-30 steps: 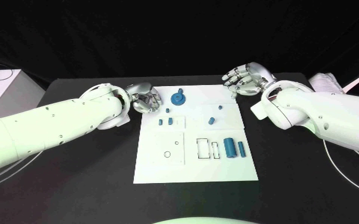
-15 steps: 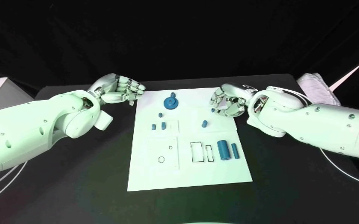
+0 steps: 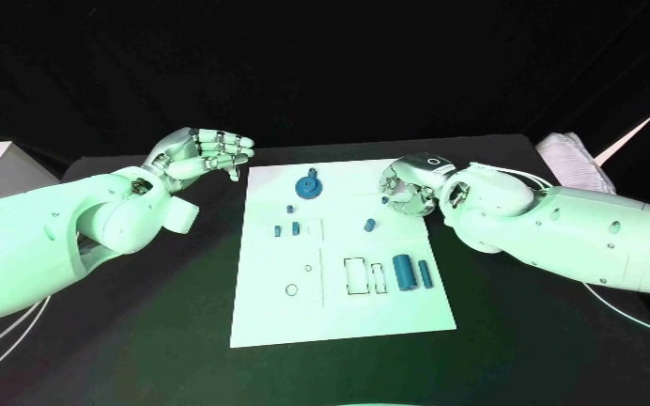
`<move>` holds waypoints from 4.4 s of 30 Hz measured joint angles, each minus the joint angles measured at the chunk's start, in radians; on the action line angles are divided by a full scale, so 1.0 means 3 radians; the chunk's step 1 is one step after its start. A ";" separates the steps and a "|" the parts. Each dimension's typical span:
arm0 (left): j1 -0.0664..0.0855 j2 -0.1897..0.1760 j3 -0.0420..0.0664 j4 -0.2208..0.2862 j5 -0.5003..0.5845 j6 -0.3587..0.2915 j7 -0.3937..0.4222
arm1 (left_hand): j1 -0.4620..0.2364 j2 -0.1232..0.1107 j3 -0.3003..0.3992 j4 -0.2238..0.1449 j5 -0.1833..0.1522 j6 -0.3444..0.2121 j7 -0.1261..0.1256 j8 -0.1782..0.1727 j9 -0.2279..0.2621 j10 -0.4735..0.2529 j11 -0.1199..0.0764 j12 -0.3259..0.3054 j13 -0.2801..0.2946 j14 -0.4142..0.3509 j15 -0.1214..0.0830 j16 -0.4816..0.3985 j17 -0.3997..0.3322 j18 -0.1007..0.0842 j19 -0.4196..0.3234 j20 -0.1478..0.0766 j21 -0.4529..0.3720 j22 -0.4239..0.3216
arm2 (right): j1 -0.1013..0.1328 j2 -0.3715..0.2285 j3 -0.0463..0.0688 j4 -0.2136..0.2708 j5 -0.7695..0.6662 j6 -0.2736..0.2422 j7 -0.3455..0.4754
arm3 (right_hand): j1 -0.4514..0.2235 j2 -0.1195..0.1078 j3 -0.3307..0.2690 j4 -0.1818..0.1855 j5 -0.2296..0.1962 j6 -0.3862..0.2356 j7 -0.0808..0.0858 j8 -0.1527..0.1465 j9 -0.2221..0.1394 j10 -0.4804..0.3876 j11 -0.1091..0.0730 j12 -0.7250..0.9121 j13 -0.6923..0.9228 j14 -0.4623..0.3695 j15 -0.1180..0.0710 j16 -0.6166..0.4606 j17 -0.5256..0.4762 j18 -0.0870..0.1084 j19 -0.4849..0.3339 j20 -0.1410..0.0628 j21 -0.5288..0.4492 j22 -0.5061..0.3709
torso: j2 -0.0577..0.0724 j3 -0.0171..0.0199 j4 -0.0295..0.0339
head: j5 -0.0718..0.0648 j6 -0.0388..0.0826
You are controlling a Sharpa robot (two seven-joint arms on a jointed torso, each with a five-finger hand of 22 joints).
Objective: Assemble the parts on the task board
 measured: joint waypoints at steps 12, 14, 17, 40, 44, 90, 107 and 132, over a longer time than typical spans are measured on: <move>0.0000 -0.0013 0.0001 0.0009 0.0099 0.0015 0.0026 | 0.0000 0.0000 -0.0010 0.0010 0.0000 0.0000 0.0000 0.0000 -0.0006 0.0000 0.0000 0.0000 0.0000 0.0000 0.0000 -0.0016 -0.0013 -0.0002 0.0000 0.0000 -0.0027 -0.0012 | -0.0053 0.0090 0.0002 -0.0045 -0.0118 -0.0019 -0.0095 | -0.0047 0.0048 0.0154 -0.0023 -0.0170 0.0130 -0.0033 0.0010 0.0040 0.0154 -0.0042 0.0053 0.0037 0.0000 0.0000 0.0320 0.0183 -0.0086 0.0066 0.0005 0.0452 0.0452 | 0.0000 0.0009 -0.0002 | 0.0001 -0.0010; 0.0000 -0.0015 0.0001 0.0009 0.0106 0.0016 0.0026 | 0.0000 0.0000 -0.0009 0.0009 0.0000 0.0000 0.0000 0.0000 -0.0006 0.0000 0.0000 0.0000 0.0000 0.0000 0.0000 -0.0016 -0.0013 -0.0002 0.0000 0.0000 -0.0027 -0.0012 | -0.0057 0.0101 0.0007 -0.0053 -0.0118 -0.0026 -0.0099 | -0.0065 0.0066 0.0171 -0.0023 -0.0170 0.0173 -0.0042 0.0041 0.0055 0.0203 -0.0061 0.0079 0.0059 0.0000 0.0000 0.0390 0.0233 -0.0106 0.0078 -0.0007 0.0555 0.0555 | 0.0001 0.0010 0.0000 | 0.0002 -0.0013; 0.0000 -0.0019 0.0001 0.0010 0.0113 0.0016 0.0023 | 0.0000 0.0000 -0.0009 0.0010 0.0000 0.0000 0.0000 0.0000 -0.0006 0.0000 0.0000 0.0000 0.0001 0.0000 0.0000 -0.0016 -0.0019 -0.0002 0.0000 0.0000 -0.0027 -0.0016 | -0.0062 0.0110 0.0010 -0.0059 -0.0118 -0.0035 -0.0105 | -0.0075 0.0075 0.0193 -0.0028 -0.0170 0.0206 -0.0051 0.0054 0.0071 0.0236 -0.0086 0.0091 0.0076 0.0000 0.0000 0.0464 0.0284 -0.0106 0.0107 -0.0012 0.0663 0.0665 | 0.0001 0.0011 0.0000 | 0.0004 -0.0019; 0.0000 -0.0024 0.0001 0.0021 0.0128 0.0017 0.0014 | 0.0013 0.0013 -0.0019 0.0000 0.0000 0.0000 0.0000 0.0000 -0.0012 -0.0012 -0.0012 0.0013 0.0001 0.0000 0.0000 -0.0045 -0.0038 -0.0003 0.0000 0.0000 -0.0039 -0.0022 | -0.0102 0.0189 0.0028 -0.0095 -0.0171 -0.0079 -0.0227 | -0.0052 0.0273 0.0395 -0.0241 -0.0216 0.0432 -0.0147 0.0262 0.0297 0.0414 -0.0064 0.0104 0.0189 0.0000 -0.0095 0.0650 0.0368 -0.0208 0.0173 -0.0054 0.1115 0.1064 | -0.0004 0.0006 0.0001 | -0.0015 -0.0045; 0.0000 -0.0025 0.0001 0.0021 0.0128 0.0017 0.0014 | 0.0013 0.0013 -0.0019 0.0000 0.0000 0.0000 0.0000 0.0000 -0.0011 -0.0012 -0.0012 0.0013 0.0001 0.0000 0.0000 -0.0045 -0.0038 -0.0003 0.0000 0.0000 -0.0039 -0.0022 | -0.0114 0.0191 0.0023 -0.0081 -0.0217 -0.0119 -0.0281 | -0.0052 0.0273 0.0427 -0.0274 -0.0181 0.0432 -0.0147 0.0265 0.0323 0.0420 -0.0058 0.0088 0.0213 0.0001 -0.0095 0.0650 0.0356 -0.0208 0.0184 -0.0066 0.1159 0.1064 | -0.0006 0.0005 0.0001 | -0.0009 -0.0046; 0.0000 0.0056 0.0001 0.0033 0.0169 0.0010 0.0009 | -0.0005 0.0058 -0.0028 -0.0009 0.0000 0.0012 0.0011 0.0000 -0.0020 -0.0036 0.0013 0.0027 -0.0006 0.0000 0.0000 -0.0078 -0.0062 -0.0003 0.0000 0.0000 -0.0064 -0.0039 | -0.0309 0.0080 0.0063 0.0934 0.0389 -0.0920 0.0044 | -0.0064 0.0286 0.0458 -0.0305 -0.0181 0.0431 -0.0147 0.0278 0.0366 0.0443 -0.0035 0.0042 0.0220 0.0001 -0.0093 0.0675 0.0336 -0.0208 0.0184 -0.0066 0.1262 0.1062 | -0.0003 -0.0002 0.0001 | 0.0186 -0.0018; 0.0000 0.0160 0.0001 0.0104 0.0268 -0.0089 0.0037 | -0.0112 0.0046 -0.0148 0.0075 0.0000 0.0012 0.0011 0.0000 -0.0036 -0.0072 0.0001 0.0061 -0.0006 0.0001 0.0000 -0.0078 -0.0075 -0.0004 -0.0011 0.0012 -0.0183 -0.0132 | -0.0615 0.0366 0.0028 0.0755 0.0228 -0.0958 0.0096 | -0.0064 0.0285 0.0459 -0.0306 -0.0180 0.0431 -0.0147 0.0277 0.0369 0.0443 -0.0035 0.0029 0.0220 0.0002 -0.0092 0.0675 0.0333 -0.0259 0.0184 -0.0066 0.1284 0.1061 | -0.0002 -0.0003 -0.0004 | 0.0502 -0.0129; 0.0001 0.0210 0.0000 0.0109 0.0326 -0.0139 0.0049 | -0.0111 0.0046 -0.0157 0.0084 0.0000 0.0012 0.0011 0.0000 -0.0039 -0.0072 0.0000 0.0061 -0.0005 0.0001 0.0000 -0.0078 -0.0074 -0.0004 -0.0011 0.0012 -0.0207 -0.0148 | -0.0703 0.0500 0.0012 0.0648 0.0030 -0.0921 -0.0034 | -0.0064 0.0285 0.0472 -0.0319 -0.0174 0.0431 -0.0147 0.0277 0.0372 0.0443 -0.0035 0.0020 0.0221 0.0006 -0.0088 0.0675 0.0327 -0.0258 0.0184 -0.0065 0.1283 0.1063 | -0.0001 0.0002 -0.0002 | 0.0601 -0.0211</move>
